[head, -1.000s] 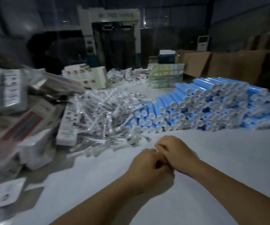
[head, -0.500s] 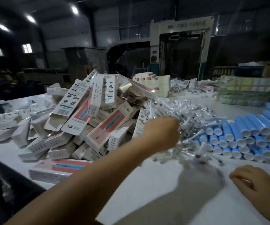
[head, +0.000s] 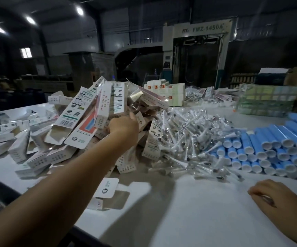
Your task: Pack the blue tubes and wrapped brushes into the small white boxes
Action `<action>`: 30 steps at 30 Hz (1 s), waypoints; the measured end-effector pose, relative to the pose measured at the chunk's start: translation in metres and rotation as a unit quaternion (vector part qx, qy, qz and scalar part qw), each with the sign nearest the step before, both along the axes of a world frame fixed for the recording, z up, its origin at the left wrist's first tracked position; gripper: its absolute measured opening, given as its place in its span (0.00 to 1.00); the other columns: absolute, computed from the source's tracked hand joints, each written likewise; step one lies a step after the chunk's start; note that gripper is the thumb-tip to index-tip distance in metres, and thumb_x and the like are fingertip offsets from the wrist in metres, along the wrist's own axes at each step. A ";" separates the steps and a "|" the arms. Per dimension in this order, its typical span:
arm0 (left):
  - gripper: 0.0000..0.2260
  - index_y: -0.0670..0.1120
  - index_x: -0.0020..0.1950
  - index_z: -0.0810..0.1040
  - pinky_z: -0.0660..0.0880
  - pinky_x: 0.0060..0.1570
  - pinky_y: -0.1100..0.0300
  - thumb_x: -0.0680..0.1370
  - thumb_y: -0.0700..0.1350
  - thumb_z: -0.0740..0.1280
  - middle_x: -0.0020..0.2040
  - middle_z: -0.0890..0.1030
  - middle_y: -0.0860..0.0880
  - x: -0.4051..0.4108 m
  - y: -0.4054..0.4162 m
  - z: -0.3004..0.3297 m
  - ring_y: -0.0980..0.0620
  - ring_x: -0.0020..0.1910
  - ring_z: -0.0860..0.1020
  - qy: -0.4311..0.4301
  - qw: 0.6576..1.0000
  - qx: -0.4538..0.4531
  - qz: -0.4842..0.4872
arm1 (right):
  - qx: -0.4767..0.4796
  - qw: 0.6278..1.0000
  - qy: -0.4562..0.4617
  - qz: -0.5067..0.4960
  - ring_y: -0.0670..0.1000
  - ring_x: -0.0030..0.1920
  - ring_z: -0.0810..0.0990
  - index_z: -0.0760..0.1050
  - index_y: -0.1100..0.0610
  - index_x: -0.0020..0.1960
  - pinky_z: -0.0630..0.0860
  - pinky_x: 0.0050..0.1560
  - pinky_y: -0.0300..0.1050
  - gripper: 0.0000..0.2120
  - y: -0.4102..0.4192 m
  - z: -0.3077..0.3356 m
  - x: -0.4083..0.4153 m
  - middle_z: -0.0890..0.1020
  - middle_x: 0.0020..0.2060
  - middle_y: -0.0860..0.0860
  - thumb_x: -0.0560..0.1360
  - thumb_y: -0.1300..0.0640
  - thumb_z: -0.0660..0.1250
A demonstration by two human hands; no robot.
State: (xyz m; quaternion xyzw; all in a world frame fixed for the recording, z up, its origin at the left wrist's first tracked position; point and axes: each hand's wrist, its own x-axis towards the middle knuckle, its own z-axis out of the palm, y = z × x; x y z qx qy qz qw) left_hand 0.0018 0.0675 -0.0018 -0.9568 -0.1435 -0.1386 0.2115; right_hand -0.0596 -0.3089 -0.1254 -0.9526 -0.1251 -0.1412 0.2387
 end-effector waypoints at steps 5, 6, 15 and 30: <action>0.15 0.42 0.64 0.72 0.68 0.38 0.53 0.78 0.45 0.61 0.56 0.71 0.43 -0.009 -0.001 0.007 0.42 0.50 0.77 -0.053 0.993 -0.090 -0.045 | -0.018 1.000 0.010 0.004 0.37 0.47 0.72 0.74 0.39 0.40 0.68 0.44 0.36 0.12 0.005 0.007 -0.003 0.76 0.41 0.36 0.75 0.56 0.67; 0.14 0.42 0.62 0.72 0.68 0.35 0.53 0.78 0.45 0.61 0.54 0.70 0.44 -0.013 -0.004 0.009 0.43 0.46 0.76 -0.058 0.994 -0.076 -0.055 | -0.023 1.000 0.017 0.002 0.37 0.47 0.72 0.73 0.39 0.40 0.68 0.44 0.35 0.11 0.007 0.009 -0.004 0.75 0.42 0.36 0.76 0.55 0.66; 0.16 0.49 0.45 0.57 0.64 0.26 0.59 0.71 0.46 0.66 0.32 0.69 0.49 -0.033 -0.101 0.025 0.48 0.28 0.68 -0.157 0.918 -0.181 -0.315 | -0.054 0.998 0.021 -0.033 0.50 0.55 0.72 0.79 0.52 0.54 0.69 0.55 0.43 0.11 0.012 0.017 -0.012 0.76 0.52 0.49 0.78 0.53 0.60; 0.31 0.43 0.53 0.82 0.71 0.36 0.50 0.64 0.65 0.58 0.37 0.79 0.45 -0.056 -0.198 -0.090 0.42 0.34 0.79 -0.125 0.863 -0.091 -0.480 | 0.314 0.938 -0.023 -0.142 0.45 0.42 0.78 0.81 0.57 0.44 0.74 0.45 0.32 0.12 -0.013 0.022 -0.007 0.82 0.41 0.48 0.73 0.69 0.62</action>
